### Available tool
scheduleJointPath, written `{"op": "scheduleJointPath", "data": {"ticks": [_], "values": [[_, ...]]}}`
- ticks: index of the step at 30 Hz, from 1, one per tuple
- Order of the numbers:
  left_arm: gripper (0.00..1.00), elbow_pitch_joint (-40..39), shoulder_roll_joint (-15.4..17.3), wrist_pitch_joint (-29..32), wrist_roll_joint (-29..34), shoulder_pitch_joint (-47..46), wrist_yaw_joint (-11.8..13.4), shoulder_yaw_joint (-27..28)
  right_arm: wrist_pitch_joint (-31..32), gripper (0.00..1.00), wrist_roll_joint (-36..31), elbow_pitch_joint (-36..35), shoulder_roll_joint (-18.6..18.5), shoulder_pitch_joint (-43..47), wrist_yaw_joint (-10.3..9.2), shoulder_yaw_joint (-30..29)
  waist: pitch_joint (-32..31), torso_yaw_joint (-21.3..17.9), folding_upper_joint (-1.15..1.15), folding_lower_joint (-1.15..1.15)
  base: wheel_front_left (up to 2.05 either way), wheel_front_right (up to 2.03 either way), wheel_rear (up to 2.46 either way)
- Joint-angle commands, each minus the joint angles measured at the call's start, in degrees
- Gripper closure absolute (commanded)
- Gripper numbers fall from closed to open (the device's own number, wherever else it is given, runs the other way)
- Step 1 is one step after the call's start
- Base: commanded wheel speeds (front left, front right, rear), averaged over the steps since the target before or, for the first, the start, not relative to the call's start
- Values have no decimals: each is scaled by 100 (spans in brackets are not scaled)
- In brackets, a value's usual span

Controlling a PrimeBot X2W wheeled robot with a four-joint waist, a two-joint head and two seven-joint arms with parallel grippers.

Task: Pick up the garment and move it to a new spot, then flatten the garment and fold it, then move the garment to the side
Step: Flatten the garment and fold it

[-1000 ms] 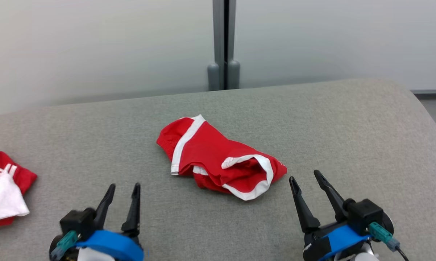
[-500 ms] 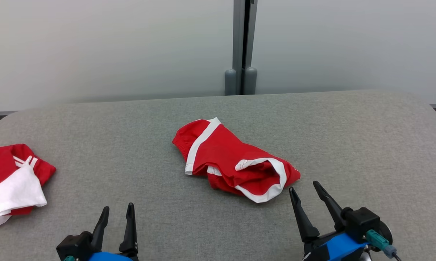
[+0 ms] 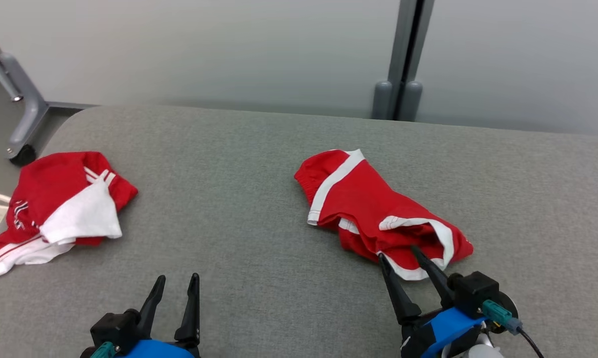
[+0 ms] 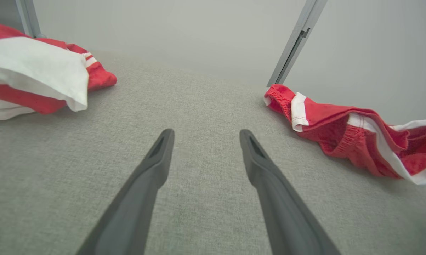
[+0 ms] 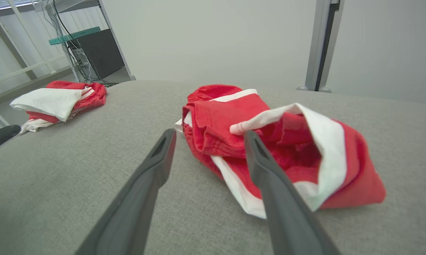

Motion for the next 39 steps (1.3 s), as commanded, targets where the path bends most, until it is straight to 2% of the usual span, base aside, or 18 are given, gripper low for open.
{"op": "scheduleJointPath", "data": {"ticks": [1,7,12,14,19,25,31,32,33,34,35,37,39], "values": [[0,20,74,-15,-42,-118,-8,-8,-5,0,6,48,-25,-103,3,-61,153,249,0,0,0,0,0],[0,39,103,-15,-108,-33,-9,47,-5,0,-275,-46,-26,-281,3,-529,193,424,0,0,0,0,0],[0,55,68,-15,-146,-104,-9,27,-5,0,-1080,-18,-25,-578,3,-806,248,356,0,0,0,0,0],[0,78,36,-15,-187,-134,-9,-39,-5,0,-1593,237,-25,-680,3,-942,227,298,0,0,0,0,0],[0,113,-6,-16,-211,-73,-9,-84,-5,0,-2209,799,-24,-710,3,-1234,173,222,0,0,0,0,0],[0,128,12,-15,-241,-39,-9,-86,-5,0,-2438,931,-23,-790,3,-1452,188,161,0,0,0,0,0],[0,169,43,-16,-287,-101,-9,-175,0,0,-2577,1129,-23,-1037,3,-1362,228,171,0,0,0,0,0],[0,186,43,-15,-288,-113,-9,-191,29,17,-2615,1189,-24,-1089,3,-1346,224,185,0,0,0,0,0],[0,217,36,-16,-301,-117,-9,-192,112,48,-2680,1278,-24,-1134,2,-1322,215,201,0,0,0,0,0],[0,234,33,-15,-318,-125,-9,-206,216,57,-2711,1363,-24,-1165,3,-1320,212,220,0,0,0,0,0],[0,244,32,-15,-327,-133,-9,-220,259,57,-2753,1407,-28,-1223,3,-1327,210,243,0,0,0,0,0],[0,248,35,-16,-342,-131,-9,-201,331,49,-2865,1447,-25,-1298,2,-1312,214,272,0,0,0,0,0],[0,239,35,-15,-356,-107,-9,-171,370,1,-2982,1436,-25,-1253,2,-1317,213,284,0,0,0,0,0]]}}
